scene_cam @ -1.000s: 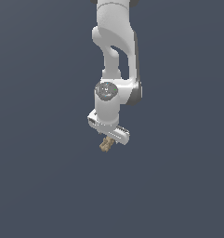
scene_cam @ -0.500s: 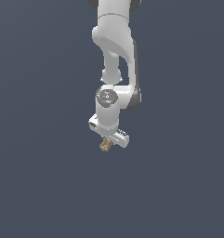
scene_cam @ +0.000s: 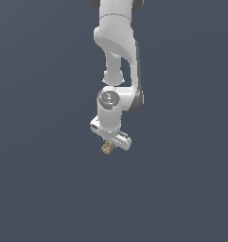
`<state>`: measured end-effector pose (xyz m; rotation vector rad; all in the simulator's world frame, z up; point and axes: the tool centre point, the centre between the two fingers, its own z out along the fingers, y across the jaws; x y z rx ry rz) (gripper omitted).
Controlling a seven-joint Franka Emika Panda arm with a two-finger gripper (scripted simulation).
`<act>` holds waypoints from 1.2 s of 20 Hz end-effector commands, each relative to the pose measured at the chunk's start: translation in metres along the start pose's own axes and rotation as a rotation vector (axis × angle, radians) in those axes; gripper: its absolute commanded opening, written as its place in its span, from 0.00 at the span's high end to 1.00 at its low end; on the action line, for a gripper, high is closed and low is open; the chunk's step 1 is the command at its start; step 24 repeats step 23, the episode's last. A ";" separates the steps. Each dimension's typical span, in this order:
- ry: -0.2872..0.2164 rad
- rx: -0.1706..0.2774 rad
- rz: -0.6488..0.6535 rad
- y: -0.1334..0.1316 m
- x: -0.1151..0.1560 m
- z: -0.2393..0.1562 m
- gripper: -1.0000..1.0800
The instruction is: Pick up the object and move it to a goal position.
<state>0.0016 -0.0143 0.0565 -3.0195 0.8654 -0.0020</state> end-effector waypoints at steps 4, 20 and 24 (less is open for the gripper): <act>0.000 0.000 0.000 0.003 -0.002 -0.005 1.00; -0.001 0.000 0.001 0.034 -0.018 -0.056 1.00; -0.001 0.000 0.001 0.035 -0.018 -0.058 1.00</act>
